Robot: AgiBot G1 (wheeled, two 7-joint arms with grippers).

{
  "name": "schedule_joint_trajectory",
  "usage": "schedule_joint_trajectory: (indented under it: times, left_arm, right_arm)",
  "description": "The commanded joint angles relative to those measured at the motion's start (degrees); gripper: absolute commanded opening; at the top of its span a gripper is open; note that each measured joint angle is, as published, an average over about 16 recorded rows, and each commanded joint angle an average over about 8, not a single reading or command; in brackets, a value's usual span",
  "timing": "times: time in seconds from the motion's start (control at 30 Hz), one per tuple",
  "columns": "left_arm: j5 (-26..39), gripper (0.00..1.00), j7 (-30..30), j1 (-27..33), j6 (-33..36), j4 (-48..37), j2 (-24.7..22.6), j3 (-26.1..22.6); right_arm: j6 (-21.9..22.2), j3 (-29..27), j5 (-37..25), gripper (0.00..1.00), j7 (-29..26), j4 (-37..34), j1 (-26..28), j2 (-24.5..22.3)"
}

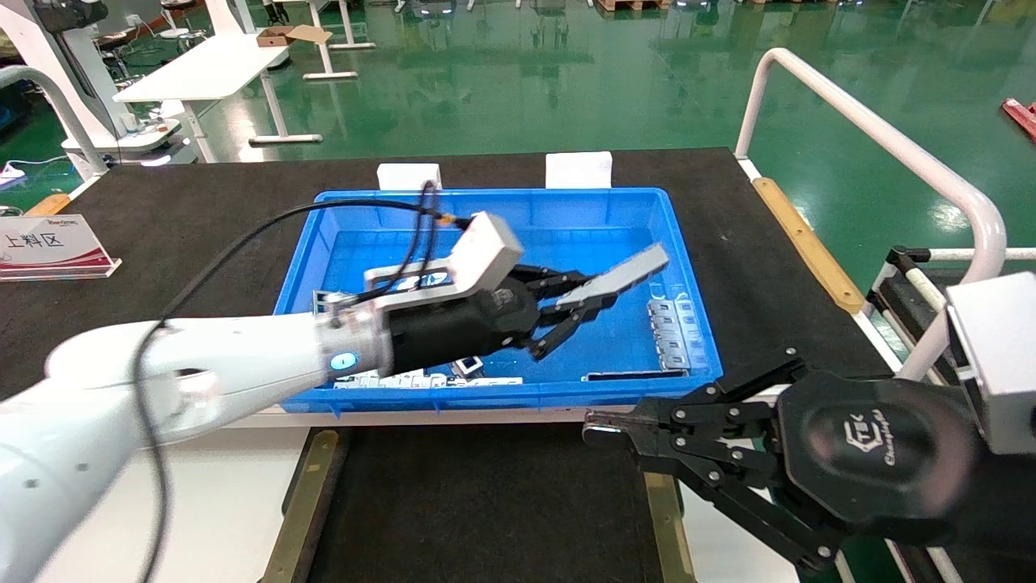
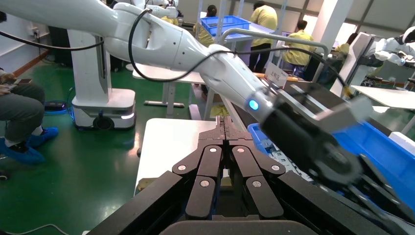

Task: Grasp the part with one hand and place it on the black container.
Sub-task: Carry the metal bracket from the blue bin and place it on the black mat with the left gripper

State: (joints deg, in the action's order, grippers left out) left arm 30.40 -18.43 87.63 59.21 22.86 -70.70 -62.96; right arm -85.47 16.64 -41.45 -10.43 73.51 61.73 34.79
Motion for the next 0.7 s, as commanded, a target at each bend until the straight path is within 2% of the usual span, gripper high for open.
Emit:
schedule_joint_trajectory:
  times: [0.03,0.23,0.4,0.57,0.7]
  left_arm:
    - [-0.48,0.0,-0.39,0.17,4.48,-0.3,1.51,0.2]
    - [-1.23,0.0,1.2,-1.63,11.68,2.88,6.93,-0.01]
    - [-1.7,0.0,2.72,-4.58,14.89,8.79,12.35,-0.36]
    - [-2.11,0.0,4.98,-9.1,14.23,16.5,17.94,-1.04]
    - [-3.0,0.0,7.16,-13.9,9.99,22.65,21.54,-1.51]
  right_arm:
    - [0.0,0.01,0.01,0.0,0.0,0.0,0.0,0.0]
    - [0.01,0.03,0.02,0.0,0.01,0.0,0.01,-0.01]
    - [0.02,0.05,0.03,0.0,0.02,0.0,0.01,-0.02]
    - [0.03,0.07,0.04,0.0,0.03,0.0,0.01,-0.03]
    - [0.03,0.08,0.05,0.0,0.04,0.0,0.02,-0.03]
